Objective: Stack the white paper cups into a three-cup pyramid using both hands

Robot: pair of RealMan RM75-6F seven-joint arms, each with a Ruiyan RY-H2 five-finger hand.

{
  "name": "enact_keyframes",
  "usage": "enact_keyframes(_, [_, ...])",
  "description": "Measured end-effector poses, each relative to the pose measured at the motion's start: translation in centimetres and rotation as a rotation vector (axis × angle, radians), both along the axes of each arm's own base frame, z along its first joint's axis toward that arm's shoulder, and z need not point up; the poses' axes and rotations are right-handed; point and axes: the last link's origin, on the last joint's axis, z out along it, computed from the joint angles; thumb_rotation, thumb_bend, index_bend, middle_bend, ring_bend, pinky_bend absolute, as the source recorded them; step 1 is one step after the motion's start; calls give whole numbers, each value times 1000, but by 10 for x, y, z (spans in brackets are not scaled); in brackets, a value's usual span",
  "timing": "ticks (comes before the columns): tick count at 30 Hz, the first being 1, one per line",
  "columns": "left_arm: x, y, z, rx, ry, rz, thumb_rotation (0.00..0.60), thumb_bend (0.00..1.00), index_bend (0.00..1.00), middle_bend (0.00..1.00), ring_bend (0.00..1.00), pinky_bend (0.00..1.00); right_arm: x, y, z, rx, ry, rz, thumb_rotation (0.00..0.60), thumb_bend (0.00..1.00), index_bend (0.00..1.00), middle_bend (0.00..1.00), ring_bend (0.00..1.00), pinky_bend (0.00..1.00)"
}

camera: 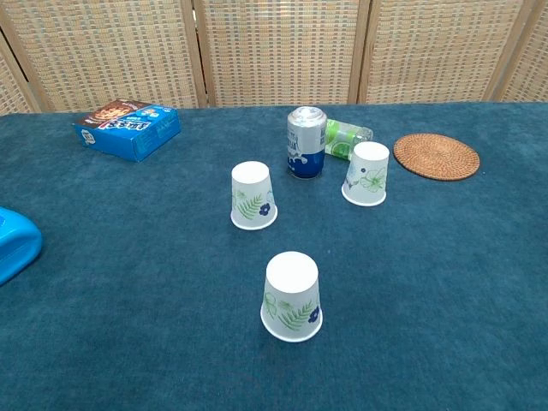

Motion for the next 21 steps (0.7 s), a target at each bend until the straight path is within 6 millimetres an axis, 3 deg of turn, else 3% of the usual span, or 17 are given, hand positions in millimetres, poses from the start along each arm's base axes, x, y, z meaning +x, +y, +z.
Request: enact_keyframes(21, [2,0,2,-5,2,-1,600,128,0,0,0,35,1,3,0,11,-1,16,600,134,40,0,0,79])
